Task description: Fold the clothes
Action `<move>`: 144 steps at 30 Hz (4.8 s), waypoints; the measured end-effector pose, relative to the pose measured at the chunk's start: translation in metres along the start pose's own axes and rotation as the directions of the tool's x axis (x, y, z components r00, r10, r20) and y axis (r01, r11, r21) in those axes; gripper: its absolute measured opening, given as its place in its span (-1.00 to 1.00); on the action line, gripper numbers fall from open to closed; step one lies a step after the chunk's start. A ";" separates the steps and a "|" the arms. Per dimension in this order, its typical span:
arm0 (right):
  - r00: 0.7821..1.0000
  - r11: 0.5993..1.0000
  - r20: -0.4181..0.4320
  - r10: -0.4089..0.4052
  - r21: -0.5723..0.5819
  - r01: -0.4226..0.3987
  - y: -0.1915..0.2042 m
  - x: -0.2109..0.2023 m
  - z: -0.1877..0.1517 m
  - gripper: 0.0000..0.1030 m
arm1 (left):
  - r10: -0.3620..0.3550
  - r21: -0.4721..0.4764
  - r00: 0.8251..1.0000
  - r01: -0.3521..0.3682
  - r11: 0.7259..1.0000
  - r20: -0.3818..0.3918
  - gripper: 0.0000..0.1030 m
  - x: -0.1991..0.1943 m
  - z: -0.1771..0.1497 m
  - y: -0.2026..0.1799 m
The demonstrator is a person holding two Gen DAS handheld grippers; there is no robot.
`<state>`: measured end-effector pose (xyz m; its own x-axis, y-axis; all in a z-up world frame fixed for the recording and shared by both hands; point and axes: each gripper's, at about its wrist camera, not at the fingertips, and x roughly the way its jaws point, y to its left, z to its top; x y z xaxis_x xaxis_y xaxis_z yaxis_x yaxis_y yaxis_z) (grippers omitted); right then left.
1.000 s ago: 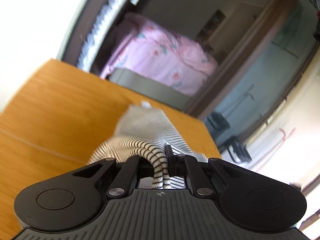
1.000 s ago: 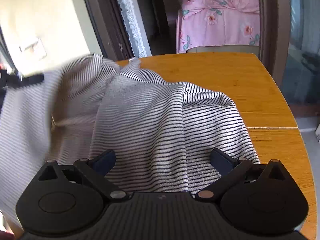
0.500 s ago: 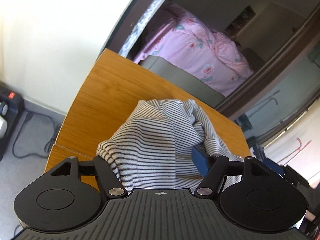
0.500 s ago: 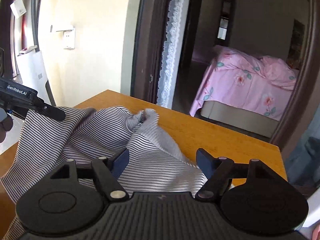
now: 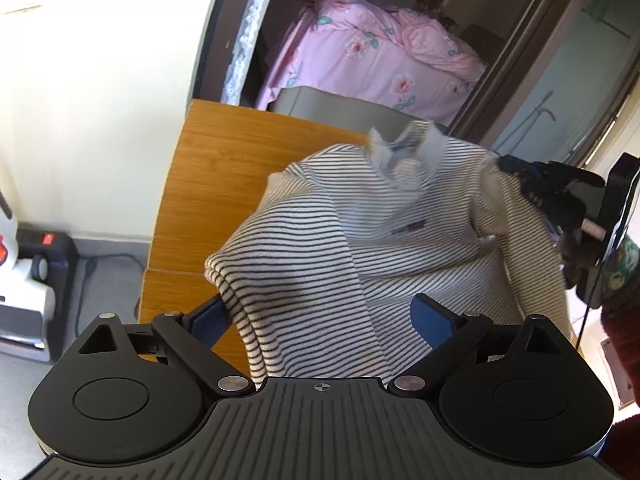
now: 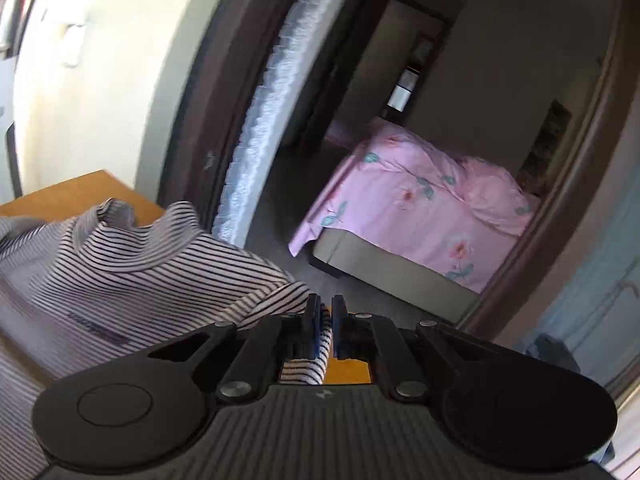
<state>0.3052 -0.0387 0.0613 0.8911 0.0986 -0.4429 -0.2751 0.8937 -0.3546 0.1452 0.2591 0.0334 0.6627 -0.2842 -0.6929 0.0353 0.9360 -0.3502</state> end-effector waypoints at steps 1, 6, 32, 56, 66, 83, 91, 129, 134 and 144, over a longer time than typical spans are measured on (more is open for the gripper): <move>0.999 1.000 -0.016 -0.030 0.010 0.030 -0.011 0.006 -0.004 -0.97 | 0.010 -0.011 1.000 -0.010 1.000 0.007 0.91 0.002 0.003 0.001; 0.988 0.992 -0.096 -0.121 0.033 0.125 -0.041 0.027 -0.035 -0.96 | -0.025 0.003 0.996 0.025 1.000 0.086 0.91 -0.001 0.020 -0.016; 0.998 0.953 0.031 0.048 0.297 -0.055 -0.108 -0.035 -0.027 -0.92 | 0.032 0.120 0.986 -0.052 0.991 0.162 1.00 0.046 0.056 -0.064; 0.957 0.958 -0.111 0.269 0.128 -0.255 -0.082 -0.066 -0.092 0.26 | 0.233 0.257 0.958 -0.271 0.928 0.169 0.65 0.105 0.073 -0.081; 0.969 0.976 -0.180 0.170 0.168 -0.139 -0.076 -0.042 -0.092 -0.78 | 0.029 0.274 0.990 -0.067 0.959 0.139 0.92 0.055 0.023 -0.113; 0.962 0.918 0.204 0.181 0.317 -0.240 -0.114 -0.079 0.099 -0.80 | 0.078 0.206 0.976 -0.120 0.971 0.203 1.00 -0.014 -0.012 -0.056; 0.931 0.885 0.196 0.308 0.299 -0.356 -0.041 -0.046 0.118 -0.81 | 0.123 0.128 0.973 -0.149 0.980 0.196 1.00 -0.035 -0.026 -0.030; 0.666 0.566 -0.075 0.742 0.602 -0.563 0.140 -0.062 -0.028 -0.89 | 0.205 -0.091 0.951 -0.189 0.978 0.229 1.00 -0.053 -0.019 -0.008; 0.801 0.722 0.143 0.582 0.362 -0.590 0.067 -0.084 0.038 -0.92 | 0.192 -0.096 0.953 -0.174 0.980 0.233 1.00 -0.049 -0.015 -0.011; 0.942 0.916 0.208 0.264 0.253 -0.313 -0.056 -0.038 0.077 -0.93 | 0.047 0.052 0.984 -0.057 0.997 0.170 1.00 -0.006 -0.007 -0.068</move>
<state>0.3148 -0.0587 0.1617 0.8416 0.4198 -0.3398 -0.4390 0.8982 0.0223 0.1335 0.1957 0.0573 0.7809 -0.2006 -0.5916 0.0368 0.9602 -0.2770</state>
